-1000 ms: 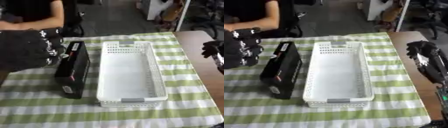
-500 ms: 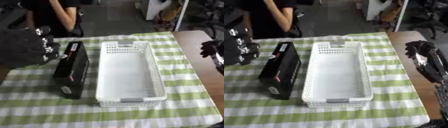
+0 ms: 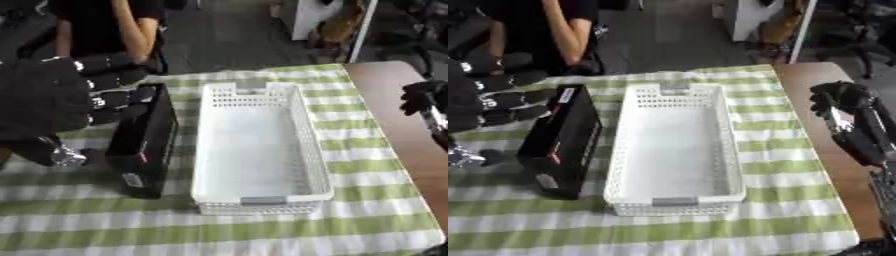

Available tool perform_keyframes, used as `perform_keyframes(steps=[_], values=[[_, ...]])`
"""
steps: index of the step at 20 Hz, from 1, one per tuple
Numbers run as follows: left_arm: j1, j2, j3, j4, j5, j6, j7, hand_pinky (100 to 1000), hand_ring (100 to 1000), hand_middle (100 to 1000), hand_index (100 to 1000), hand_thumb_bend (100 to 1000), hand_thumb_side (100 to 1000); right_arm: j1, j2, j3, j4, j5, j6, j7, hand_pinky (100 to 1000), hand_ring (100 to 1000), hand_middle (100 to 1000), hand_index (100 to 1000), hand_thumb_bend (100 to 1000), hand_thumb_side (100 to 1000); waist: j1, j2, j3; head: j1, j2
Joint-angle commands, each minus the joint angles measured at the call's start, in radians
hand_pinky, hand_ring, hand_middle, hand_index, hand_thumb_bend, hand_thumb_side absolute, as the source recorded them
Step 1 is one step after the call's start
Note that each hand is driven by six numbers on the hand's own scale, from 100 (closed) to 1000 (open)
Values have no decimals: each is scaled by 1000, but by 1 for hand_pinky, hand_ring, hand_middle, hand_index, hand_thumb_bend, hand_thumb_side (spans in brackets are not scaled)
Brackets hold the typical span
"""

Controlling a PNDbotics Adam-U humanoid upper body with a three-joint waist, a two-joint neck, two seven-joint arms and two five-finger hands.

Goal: Pick up objects on the table and place them in the box.

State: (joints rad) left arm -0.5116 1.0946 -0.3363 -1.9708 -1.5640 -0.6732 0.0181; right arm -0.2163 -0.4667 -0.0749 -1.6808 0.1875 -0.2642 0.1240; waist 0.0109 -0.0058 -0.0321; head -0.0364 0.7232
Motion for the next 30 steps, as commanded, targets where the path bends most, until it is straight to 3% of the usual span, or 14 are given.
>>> perform_keyframes(steps=[1, 7, 12, 16, 25, 28, 30], values=[[-6, 29, 23, -5, 13, -9, -22, 1000, 1000, 1000, 1000, 1000, 975, -5, -26, -11, -8, 1, 0, 4, 512, 544, 569, 721, 251, 768, 1, -9, -1, -12, -16], [-1, 42, 11, -16, -7, -34, -40, 1000, 1000, 1000, 1000, 1000, 854, -3, -29, -11, -7, 2, 0, 7, 511, 542, 567, 720, 251, 768, 4, -10, -1, -12, -15], [10, 103, -63, 38, -80, -122, 37, 1000, 1000, 1000, 1000, 1000, 918, 12, -65, -16, -2, 8, 2, 5, 510, 541, 566, 720, 254, 760, 45, -15, 10, -16, -22], [24, 110, -85, 91, -131, -156, 115, 1000, 1000, 1000, 1000, 1000, 935, 22, -72, -18, -2, 8, 3, 6, 508, 539, 564, 720, 253, 754, 65, -15, 16, -11, -22], [4, 76, -88, 129, -192, -149, 225, 1000, 1000, 1000, 1000, 1000, 881, 26, -70, -22, -2, 8, 6, 4, 508, 538, 563, 719, 252, 753, 66, -14, 19, -9, -24], [-12, 54, -95, 109, -155, -152, 285, 1000, 1000, 998, 1000, 1000, 868, 26, -68, -21, -2, 7, 5, 6, 508, 538, 563, 719, 251, 752, 65, -14, 20, -15, -26], [-20, 39, -110, 111, -76, -183, 317, 985, 1000, 975, 1000, 1000, 857, 25, -66, -20, -2, 6, 5, 7, 508, 538, 563, 719, 251, 751, 64, -14, 19, -17, -27]])
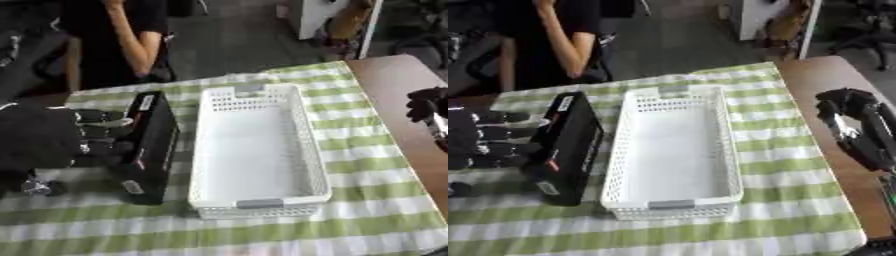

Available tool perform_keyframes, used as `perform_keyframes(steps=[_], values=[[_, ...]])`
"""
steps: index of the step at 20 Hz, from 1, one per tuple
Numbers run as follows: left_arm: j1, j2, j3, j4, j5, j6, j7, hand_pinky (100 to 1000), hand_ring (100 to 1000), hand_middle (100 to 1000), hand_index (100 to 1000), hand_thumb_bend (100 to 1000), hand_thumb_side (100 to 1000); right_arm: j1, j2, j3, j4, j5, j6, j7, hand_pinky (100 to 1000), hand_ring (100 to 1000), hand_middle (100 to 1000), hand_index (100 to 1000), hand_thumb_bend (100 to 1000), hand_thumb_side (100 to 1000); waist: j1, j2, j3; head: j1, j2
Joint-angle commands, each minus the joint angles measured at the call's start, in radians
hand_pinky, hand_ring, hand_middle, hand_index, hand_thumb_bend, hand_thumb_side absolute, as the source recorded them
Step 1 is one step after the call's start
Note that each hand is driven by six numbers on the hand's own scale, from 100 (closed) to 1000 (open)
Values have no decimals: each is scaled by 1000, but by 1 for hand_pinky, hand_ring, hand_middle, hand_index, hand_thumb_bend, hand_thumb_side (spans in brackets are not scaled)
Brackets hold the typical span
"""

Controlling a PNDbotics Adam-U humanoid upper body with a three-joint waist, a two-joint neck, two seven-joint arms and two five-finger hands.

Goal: Pick up objects on the table and place them in the box.

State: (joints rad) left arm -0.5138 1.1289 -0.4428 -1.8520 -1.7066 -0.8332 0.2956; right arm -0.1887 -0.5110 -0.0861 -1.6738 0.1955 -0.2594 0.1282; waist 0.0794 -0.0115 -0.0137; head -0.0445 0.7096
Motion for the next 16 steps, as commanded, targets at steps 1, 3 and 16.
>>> perform_keyframes(steps=[1, 3, 16], values=[[-22, -2, -10, -5, 114, -44, 45, 983, 1000, 972, 1000, 1000, 855, -3, -21, -8, -9, -2, 0, 4, 508, 538, 563, 719, 251, 752, -5, -8, 0, -10, -14], [-29, -6, -21, -4, 191, -66, 32, 972, 990, 923, 1000, 1000, 831, -4, -21, -9, -8, -2, 1, 4, 508, 538, 563, 719, 249, 752, -6, -8, -1, -12, -15], [-25, 7, -17, -53, 385, -74, -172, 968, 979, 885, 1000, 1000, 842, -4, -20, -13, -7, 0, -1, 5, 508, 538, 563, 719, 245, 751, -5, -9, -2, -8, -14]])
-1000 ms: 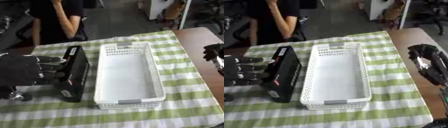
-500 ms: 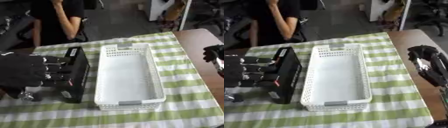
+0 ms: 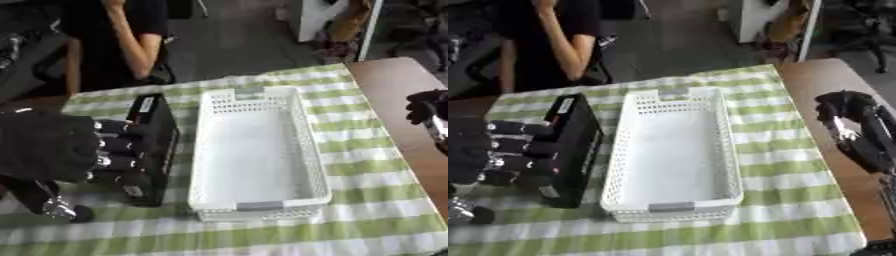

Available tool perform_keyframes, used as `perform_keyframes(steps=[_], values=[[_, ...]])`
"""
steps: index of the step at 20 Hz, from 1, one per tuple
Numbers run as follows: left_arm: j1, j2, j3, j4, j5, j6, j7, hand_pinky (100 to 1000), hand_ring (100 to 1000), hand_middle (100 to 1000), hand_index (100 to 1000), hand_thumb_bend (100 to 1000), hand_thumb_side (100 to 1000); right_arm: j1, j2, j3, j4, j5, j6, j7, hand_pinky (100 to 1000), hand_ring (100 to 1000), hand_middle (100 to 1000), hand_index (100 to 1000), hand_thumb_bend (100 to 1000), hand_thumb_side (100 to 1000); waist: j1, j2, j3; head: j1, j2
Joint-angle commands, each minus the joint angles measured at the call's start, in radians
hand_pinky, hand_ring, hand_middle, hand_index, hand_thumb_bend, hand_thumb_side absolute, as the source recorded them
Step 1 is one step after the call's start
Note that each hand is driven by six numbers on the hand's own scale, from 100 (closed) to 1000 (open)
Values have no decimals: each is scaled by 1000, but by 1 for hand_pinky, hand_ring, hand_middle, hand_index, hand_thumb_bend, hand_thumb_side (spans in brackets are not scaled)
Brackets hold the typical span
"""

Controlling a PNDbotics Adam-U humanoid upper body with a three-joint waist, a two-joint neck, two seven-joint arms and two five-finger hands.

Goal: Pick up objects on the table and place them in the box.

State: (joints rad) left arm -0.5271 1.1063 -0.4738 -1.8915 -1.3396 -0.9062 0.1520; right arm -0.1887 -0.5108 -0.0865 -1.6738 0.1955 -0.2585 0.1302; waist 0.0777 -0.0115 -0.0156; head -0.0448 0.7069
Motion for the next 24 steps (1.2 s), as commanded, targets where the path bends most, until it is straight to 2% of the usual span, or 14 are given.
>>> perform_keyframes(steps=[1, 14, 24], values=[[-9, 31, 13, -14, 20, -1, -39, 968, 979, 887, 1000, 1000, 844, -4, -20, -13, -7, 0, -2, 3, 508, 538, 563, 719, 245, 751, -4, -9, 0, -7, -12], [25, 18, 3, 25, 54, -1, -95, 962, 973, 901, 1000, 1000, 841, -6, -21, -11, -3, -1, -4, 6, 508, 537, 562, 719, 243, 749, -7, -4, 0, -8, -13], [69, 19, 16, 61, 40, -1, -117, 958, 970, 899, 1000, 1000, 819, -5, -22, -13, 1, -2, -5, 6, 508, 537, 562, 718, 241, 747, -9, -2, 1, -7, -16]])
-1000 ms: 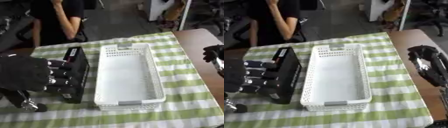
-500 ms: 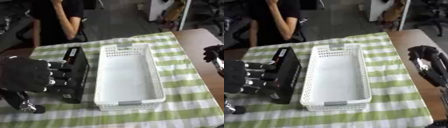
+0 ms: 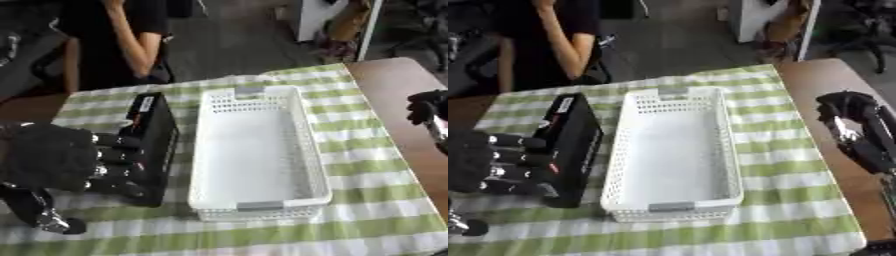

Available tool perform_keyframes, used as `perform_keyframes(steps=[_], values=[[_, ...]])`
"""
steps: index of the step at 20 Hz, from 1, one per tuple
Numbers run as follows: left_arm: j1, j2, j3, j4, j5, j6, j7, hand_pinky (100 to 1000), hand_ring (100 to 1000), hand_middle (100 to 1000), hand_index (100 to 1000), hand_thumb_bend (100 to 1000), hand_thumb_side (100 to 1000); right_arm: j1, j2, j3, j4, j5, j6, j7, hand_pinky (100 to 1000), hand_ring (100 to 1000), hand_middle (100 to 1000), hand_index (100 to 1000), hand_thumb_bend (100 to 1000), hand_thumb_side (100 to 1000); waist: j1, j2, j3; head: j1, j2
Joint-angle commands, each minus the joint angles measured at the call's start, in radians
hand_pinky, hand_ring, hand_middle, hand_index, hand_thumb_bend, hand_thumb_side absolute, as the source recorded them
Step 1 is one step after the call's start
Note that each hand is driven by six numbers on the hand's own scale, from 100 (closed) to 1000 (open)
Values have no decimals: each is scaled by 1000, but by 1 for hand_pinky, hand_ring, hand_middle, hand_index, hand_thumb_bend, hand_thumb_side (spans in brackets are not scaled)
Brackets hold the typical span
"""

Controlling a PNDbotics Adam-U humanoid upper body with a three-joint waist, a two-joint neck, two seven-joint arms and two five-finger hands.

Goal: Pick up objects on the table and place them in the box.

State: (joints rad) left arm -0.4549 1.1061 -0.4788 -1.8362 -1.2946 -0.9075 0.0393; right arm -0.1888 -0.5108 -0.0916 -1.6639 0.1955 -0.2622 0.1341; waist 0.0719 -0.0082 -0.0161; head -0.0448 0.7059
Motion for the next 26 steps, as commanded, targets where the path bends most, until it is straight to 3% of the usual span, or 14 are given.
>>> perform_keyframes(steps=[1, 13, 26], values=[[-1, 19, 22, 9, -9, 0, -3, 958, 970, 899, 1000, 1000, 819, -5, -22, -8, -9, -2, -2, 2, 508, 537, 562, 718, 240, 747, -4, -5, 2, -7, -16], [0, 4, 29, 39, -89, 0, 38, 955, 968, 895, 1000, 1000, 809, -4, -24, -8, -8, -3, -4, 6, 508, 538, 563, 718, 237, 747, -6, -4, 4, -4, -15], [-64, -61, -2, 89, -165, 0, 87, 953, 967, 892, 1000, 1000, 807, -4, -23, -5, -5, -7, -7, 16, 508, 537, 563, 719, 236, 744, -10, -2, -4, -1, -14]])
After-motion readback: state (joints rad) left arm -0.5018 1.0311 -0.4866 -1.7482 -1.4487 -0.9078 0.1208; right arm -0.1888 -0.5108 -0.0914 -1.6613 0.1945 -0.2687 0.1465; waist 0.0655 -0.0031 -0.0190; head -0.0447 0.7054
